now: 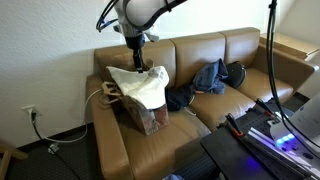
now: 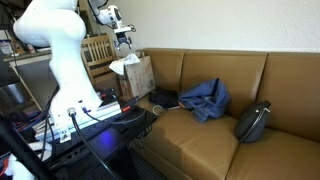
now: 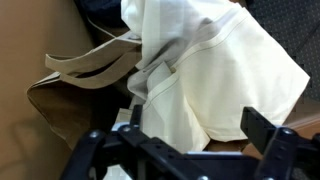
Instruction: Pick the white cloth on the couch and put it in the bag
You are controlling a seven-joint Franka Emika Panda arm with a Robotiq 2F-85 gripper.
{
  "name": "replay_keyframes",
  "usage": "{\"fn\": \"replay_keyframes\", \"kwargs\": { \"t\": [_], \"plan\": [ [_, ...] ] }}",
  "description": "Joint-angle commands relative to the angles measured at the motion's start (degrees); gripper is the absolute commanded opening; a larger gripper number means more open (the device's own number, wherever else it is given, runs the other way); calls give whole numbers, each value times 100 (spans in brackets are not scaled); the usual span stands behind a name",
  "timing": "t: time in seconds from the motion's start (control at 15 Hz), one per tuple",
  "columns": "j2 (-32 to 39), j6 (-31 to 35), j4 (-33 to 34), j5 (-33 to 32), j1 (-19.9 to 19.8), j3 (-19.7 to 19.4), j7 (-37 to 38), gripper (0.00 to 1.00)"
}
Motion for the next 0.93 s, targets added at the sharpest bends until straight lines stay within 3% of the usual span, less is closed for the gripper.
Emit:
{"fn": "replay_keyframes", "kwargs": {
  "t": [0.0,0.4,0.73,0.87],
  "plan": [
    [654,448,422,-97,-9,-110,72,100],
    [1512,329,1229,111,-14,-148,-36,100],
    [1177,712,712,38,-35,-148,170,100],
    [1460,566,1056,21,1,-159,68,100]
  ]
}}
